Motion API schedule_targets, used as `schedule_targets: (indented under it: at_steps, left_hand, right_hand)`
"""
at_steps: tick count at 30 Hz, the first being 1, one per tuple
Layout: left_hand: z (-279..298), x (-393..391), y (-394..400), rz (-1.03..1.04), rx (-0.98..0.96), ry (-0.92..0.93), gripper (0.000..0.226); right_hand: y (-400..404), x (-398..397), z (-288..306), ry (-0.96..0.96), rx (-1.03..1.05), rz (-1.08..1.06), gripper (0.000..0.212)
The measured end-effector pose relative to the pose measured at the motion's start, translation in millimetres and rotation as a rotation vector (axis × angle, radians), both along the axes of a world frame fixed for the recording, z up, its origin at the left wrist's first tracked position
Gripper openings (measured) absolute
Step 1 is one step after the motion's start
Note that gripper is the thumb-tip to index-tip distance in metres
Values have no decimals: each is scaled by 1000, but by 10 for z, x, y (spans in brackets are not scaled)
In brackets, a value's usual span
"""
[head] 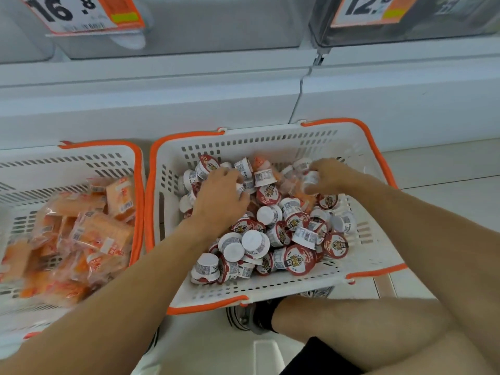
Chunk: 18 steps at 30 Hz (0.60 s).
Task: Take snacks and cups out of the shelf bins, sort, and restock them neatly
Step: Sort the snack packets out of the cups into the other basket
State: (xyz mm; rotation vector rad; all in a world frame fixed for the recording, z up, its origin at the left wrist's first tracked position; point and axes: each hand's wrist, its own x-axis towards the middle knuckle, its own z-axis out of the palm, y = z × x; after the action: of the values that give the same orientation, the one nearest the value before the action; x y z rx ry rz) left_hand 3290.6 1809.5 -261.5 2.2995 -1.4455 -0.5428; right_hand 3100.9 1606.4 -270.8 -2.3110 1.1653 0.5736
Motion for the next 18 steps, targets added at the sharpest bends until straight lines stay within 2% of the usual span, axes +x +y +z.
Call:
schedule_targets:
  at_steps: [3,5,7,10,13,15,16,18]
  left_hand:
    - [-87,-93,-334,-175,6,-7,42]
    - [-145,-106,-552,-267,29,-15,49]
    - [-176,-80,-768,-312,42,-7,54]
    - [-242,9,-1014,-315,119,23,64]
    - [-383,96,-1120,-390,234,-69,72]
    - [-425,117,-1170,-462,318,-168,73]
    - [-418,112,-1196,-494,368,-206,72]
    - [-381,76,-1252,-542,464,-273,71]
  right_hand:
    - [-115,-315,-138,-82,-158,-204,66]
    - [-91,-375,-200,-111,-205,-153,63]
    - [-20,-340,-226,-187,-88,-91,55]
    - [67,-198,-316,-326,96,-26,67]
    - [40,-77,-466,-185,99,69,94]
    - [-42,-32,-506,-154,182,26,110]
    - [-95,-16,-518,-156,212,0,112]
    - [-206,-7,-518,-141,246,-20,99]
